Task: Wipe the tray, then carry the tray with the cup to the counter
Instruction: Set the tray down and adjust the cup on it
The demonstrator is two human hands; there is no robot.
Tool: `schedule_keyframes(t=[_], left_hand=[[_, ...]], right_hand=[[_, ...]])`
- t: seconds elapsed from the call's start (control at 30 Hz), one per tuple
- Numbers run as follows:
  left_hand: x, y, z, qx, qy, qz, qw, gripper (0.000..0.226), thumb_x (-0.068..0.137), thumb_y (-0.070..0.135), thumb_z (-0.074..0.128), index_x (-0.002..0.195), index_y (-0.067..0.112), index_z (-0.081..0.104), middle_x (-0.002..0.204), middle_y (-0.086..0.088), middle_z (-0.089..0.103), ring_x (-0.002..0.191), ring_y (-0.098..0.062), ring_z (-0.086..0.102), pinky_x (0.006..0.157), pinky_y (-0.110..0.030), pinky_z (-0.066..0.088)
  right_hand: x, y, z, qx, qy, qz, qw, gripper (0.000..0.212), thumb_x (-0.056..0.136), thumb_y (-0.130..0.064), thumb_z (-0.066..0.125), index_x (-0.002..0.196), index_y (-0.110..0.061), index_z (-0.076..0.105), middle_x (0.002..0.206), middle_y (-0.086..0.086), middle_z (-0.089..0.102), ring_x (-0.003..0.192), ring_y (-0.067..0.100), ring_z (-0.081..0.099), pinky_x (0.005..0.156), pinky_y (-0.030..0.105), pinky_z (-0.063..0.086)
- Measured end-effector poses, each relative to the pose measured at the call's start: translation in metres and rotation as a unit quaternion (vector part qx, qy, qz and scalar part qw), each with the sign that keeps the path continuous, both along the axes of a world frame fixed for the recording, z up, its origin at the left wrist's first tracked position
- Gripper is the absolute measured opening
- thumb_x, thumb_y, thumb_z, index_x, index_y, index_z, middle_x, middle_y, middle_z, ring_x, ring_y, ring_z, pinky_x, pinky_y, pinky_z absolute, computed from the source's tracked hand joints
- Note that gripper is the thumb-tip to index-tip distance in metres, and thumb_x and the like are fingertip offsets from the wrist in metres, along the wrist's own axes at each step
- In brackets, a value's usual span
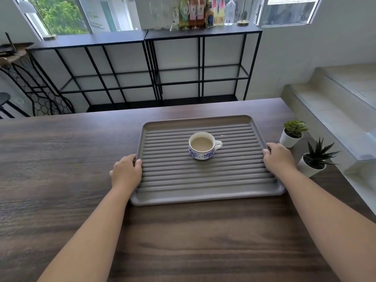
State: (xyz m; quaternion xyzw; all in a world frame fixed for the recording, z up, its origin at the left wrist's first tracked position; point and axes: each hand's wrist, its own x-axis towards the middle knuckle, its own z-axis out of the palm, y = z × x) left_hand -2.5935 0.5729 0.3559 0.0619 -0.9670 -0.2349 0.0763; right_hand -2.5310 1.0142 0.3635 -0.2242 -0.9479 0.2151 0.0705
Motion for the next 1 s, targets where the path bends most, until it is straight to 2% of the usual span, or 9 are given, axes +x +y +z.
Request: schedule_keyframes(t=[0.17, 0.33, 0.57, 0.63, 0.7, 0.8, 0.87, 0.93, 1.0], left_hand=[[-0.004, 0.003, 0.000, 0.004, -0.011, 0.011, 1.000, 0.026, 0.094, 0.034, 0.047, 0.111, 0.028, 0.065, 0.107, -0.004, 0.066, 0.103, -0.032, 0.057, 0.086, -0.046, 0.039], [-0.004, 0.003, 0.001, -0.003, -0.025, 0.015, 1.000, 0.027, 0.095, 0.037, 0.046, 0.112, 0.031, 0.065, 0.105, -0.004, 0.063, 0.104, -0.032, 0.055, 0.083, -0.046, 0.036], [-0.005, 0.001, 0.003, -0.028, -0.045, 0.015, 0.999, 0.034, 0.095, 0.041, 0.046, 0.121, 0.027, 0.062, 0.101, 0.003, 0.040, 0.104, -0.029, 0.049, 0.086, -0.046, 0.038], [-0.005, 0.002, 0.005, -0.031, -0.057, 0.013, 0.998, 0.037, 0.096, 0.042, 0.045, 0.128, 0.029, 0.058, 0.108, -0.001, 0.044, 0.107, -0.030, 0.047, 0.090, -0.048, 0.039], [-0.004, 0.004, 0.009, -0.040, -0.071, 0.017, 0.997, 0.046, 0.096, 0.042, 0.046, 0.140, 0.029, 0.047, 0.123, -0.006, 0.045, 0.114, -0.033, 0.044, 0.093, -0.051, 0.038], [0.001, 0.014, 0.019, -0.074, -0.008, 0.016, 0.997, 0.056, 0.092, 0.042, 0.051, 0.145, 0.029, 0.035, 0.134, -0.009, 0.043, 0.119, -0.036, 0.040, 0.095, -0.054, 0.037], [0.003, 0.032, 0.031, -0.053, 0.055, -0.051, 0.996, 0.057, 0.089, 0.044, 0.056, 0.142, 0.030, 0.037, 0.133, -0.005, 0.047, 0.122, -0.032, 0.040, 0.098, -0.051, 0.035], [0.003, 0.060, 0.041, 0.018, 0.035, -0.163, 0.986, 0.066, 0.086, 0.045, 0.064, 0.144, 0.028, 0.037, 0.138, -0.001, 0.048, 0.128, -0.025, 0.039, 0.105, -0.045, 0.032], [0.004, 0.089, 0.048, 0.108, -0.042, -0.242, 0.963, 0.082, 0.079, 0.043, 0.074, 0.148, 0.026, 0.032, 0.143, 0.001, 0.045, 0.132, -0.019, 0.038, 0.111, -0.040, 0.032]], right_hand=[[-0.005, -0.003, 0.005, 0.013, -0.002, 0.000, 1.000, 0.021, 0.094, -0.020, 0.044, 0.096, -0.007, 0.060, 0.103, 0.017, 0.055, 0.085, 0.032, 0.049, 0.071, 0.036, 0.041], [-0.004, -0.006, 0.006, 0.018, -0.014, 0.002, 1.000, 0.024, 0.096, -0.019, 0.040, 0.105, -0.004, 0.057, 0.113, 0.018, 0.048, 0.095, 0.037, 0.051, 0.080, 0.040, 0.043], [-0.001, -0.007, 0.004, -0.002, -0.015, -0.008, 1.000, 0.025, 0.097, -0.016, 0.040, 0.109, -0.001, 0.055, 0.117, 0.021, 0.045, 0.099, 0.039, 0.049, 0.085, 0.040, 0.040], [0.001, -0.007, 0.004, -0.009, -0.013, -0.011, 1.000, 0.026, 0.097, -0.016, 0.040, 0.111, -0.001, 0.055, 0.119, 0.021, 0.046, 0.100, 0.039, 0.049, 0.086, 0.040, 0.040], [0.003, -0.008, 0.007, -0.018, -0.019, -0.011, 1.000, 0.034, 0.097, -0.018, 0.040, 0.126, -0.004, 0.051, 0.127, 0.021, 0.043, 0.107, 0.039, 0.048, 0.091, 0.041, 0.040], [0.007, -0.016, 0.015, 0.069, 0.006, -0.007, 0.998, 0.049, 0.094, -0.023, 0.046, 0.141, -0.014, 0.035, 0.129, 0.021, 0.042, 0.111, 0.040, 0.046, 0.091, 0.046, 0.042], [0.005, -0.031, 0.024, 0.111, 0.076, 0.044, 0.990, 0.050, 0.089, -0.019, 0.052, 0.137, -0.013, 0.039, 0.121, 0.022, 0.049, 0.104, 0.038, 0.049, 0.088, 0.046, 0.043], [-0.004, -0.053, 0.034, 0.027, 0.104, 0.115, 0.988, 0.046, 0.088, -0.014, 0.055, 0.133, -0.015, 0.046, 0.120, 0.016, 0.053, 0.104, 0.030, 0.052, 0.091, 0.042, 0.045], [-0.013, -0.079, 0.043, -0.090, 0.082, 0.158, 0.980, 0.042, 0.088, -0.014, 0.056, 0.130, -0.020, 0.052, 0.116, 0.005, 0.057, 0.090, 0.015, 0.056, 0.084, 0.031, 0.047]])
